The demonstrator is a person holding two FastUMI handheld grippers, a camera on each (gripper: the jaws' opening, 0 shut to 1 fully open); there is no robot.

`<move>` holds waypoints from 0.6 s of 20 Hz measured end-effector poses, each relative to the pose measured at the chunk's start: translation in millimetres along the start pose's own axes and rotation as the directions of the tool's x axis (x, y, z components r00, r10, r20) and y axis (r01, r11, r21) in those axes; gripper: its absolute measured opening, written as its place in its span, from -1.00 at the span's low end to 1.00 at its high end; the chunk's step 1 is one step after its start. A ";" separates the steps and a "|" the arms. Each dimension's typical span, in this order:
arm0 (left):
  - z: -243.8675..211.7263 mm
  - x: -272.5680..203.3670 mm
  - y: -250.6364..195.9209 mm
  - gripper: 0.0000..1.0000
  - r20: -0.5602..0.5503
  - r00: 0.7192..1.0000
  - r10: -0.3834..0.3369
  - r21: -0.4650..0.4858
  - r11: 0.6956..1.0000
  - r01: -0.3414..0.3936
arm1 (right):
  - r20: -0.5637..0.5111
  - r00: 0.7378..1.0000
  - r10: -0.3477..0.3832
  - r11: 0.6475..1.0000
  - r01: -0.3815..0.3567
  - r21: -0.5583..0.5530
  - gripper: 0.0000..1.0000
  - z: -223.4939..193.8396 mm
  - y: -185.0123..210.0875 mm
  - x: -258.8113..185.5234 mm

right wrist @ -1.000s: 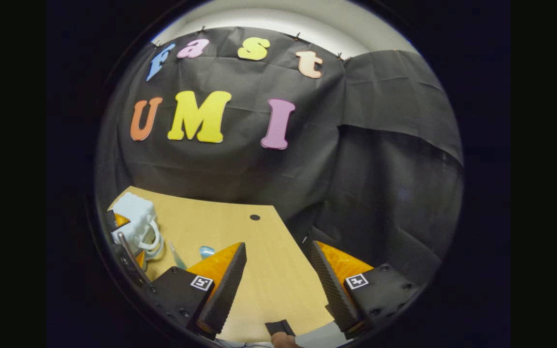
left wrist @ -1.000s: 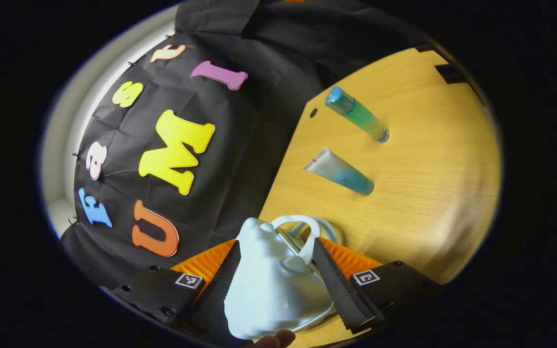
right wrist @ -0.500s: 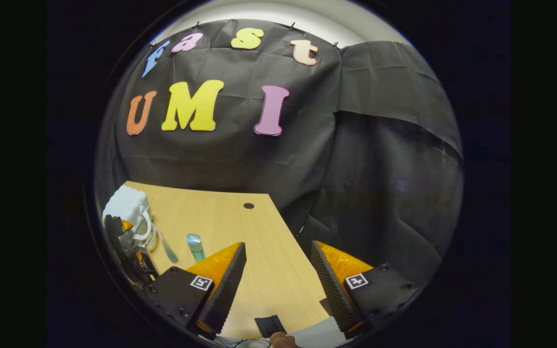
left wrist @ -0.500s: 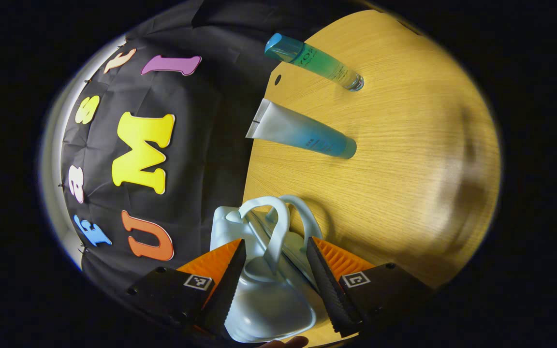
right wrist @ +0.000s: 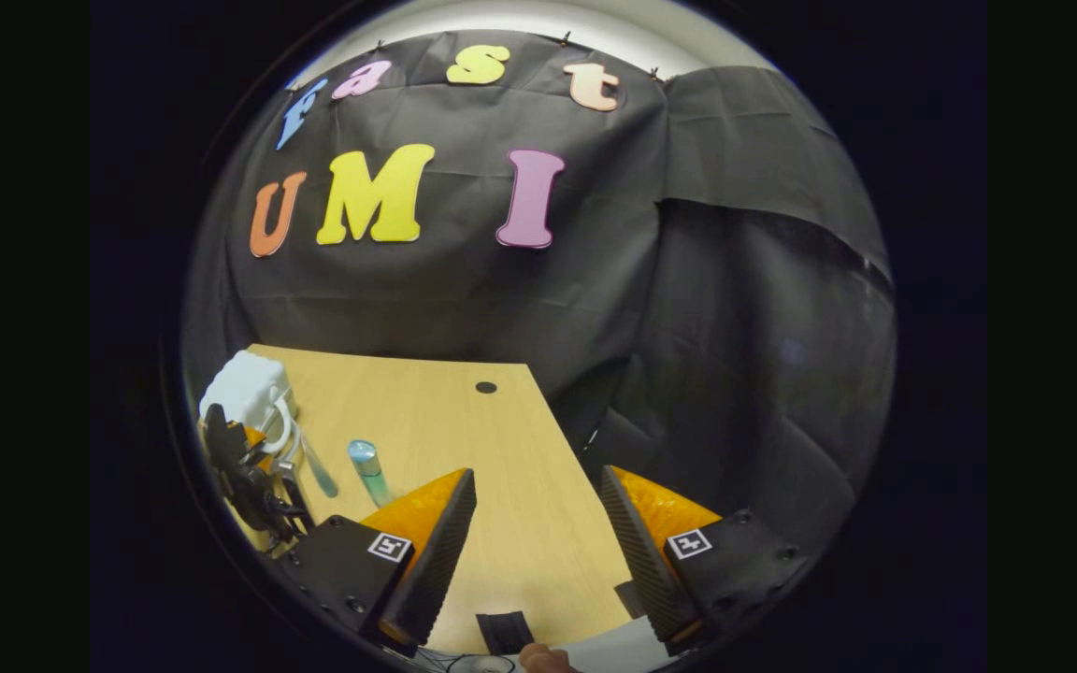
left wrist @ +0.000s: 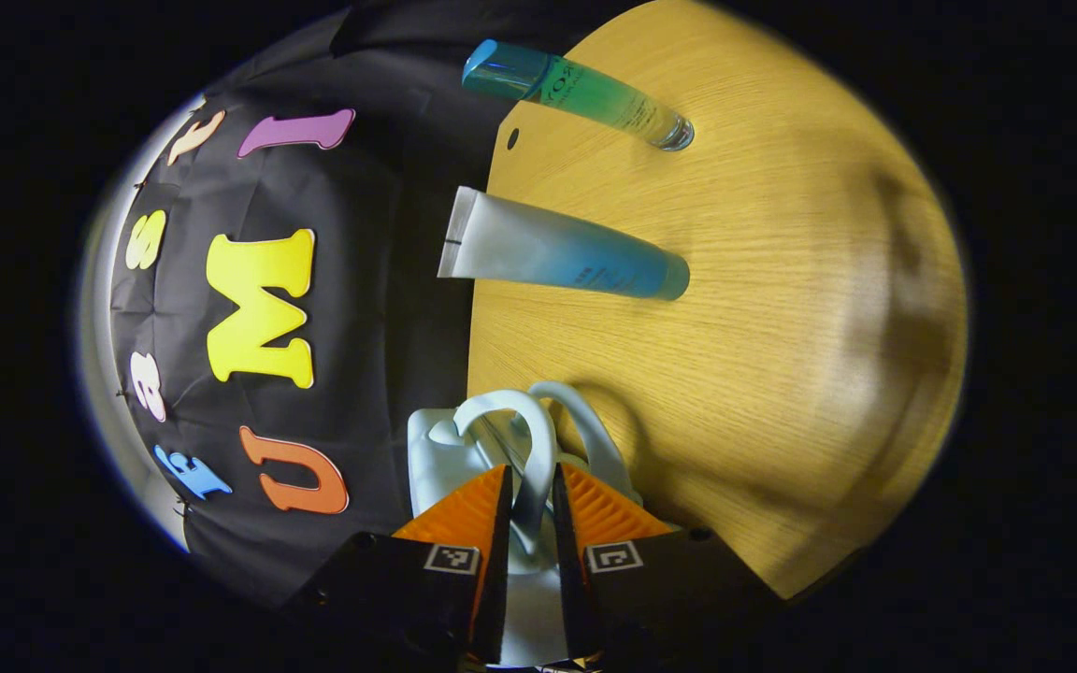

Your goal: First open the suitcase, pack the skin care products into it, and then close the suitcase.

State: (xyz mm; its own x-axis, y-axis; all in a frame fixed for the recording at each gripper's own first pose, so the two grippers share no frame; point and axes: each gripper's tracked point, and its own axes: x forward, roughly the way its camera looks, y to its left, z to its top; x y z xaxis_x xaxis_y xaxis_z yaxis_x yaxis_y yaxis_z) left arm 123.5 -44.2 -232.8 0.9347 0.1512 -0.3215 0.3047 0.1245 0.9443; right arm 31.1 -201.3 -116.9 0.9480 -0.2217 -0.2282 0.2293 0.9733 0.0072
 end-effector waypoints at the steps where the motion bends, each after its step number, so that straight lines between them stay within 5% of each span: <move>1: 1.2 -0.8 -0.2 -0.60 -0.002 1.000 -0.003 -0.005 1.000 0.003 | -0.002 1.000 0.011 1.000 -0.011 -0.001 0.60 -2.4 -3.4 2.1; 7: 2.1 -9.0 13.3 -0.87 0.008 0.998 -0.070 -0.184 0.980 0.070 | -0.001 0.998 0.069 0.998 -0.069 -0.005 0.61 -1.7 -22.3 15.4; 12: -14.7 -34.2 66.8 -0.94 0.060 0.997 -0.039 -0.460 0.886 0.062 | 0.036 0.996 0.084 0.996 -0.085 0.013 0.60 20.0 -10.2 9.0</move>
State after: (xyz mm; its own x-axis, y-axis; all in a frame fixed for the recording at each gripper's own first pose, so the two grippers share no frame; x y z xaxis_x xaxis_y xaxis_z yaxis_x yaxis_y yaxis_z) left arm 109.2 -26.7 -159.7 0.9316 0.0874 -0.3530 0.2435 0.5711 0.7840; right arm 41.7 -214.4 -99.5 0.9713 -0.1410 -0.1914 0.1511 0.9877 0.0392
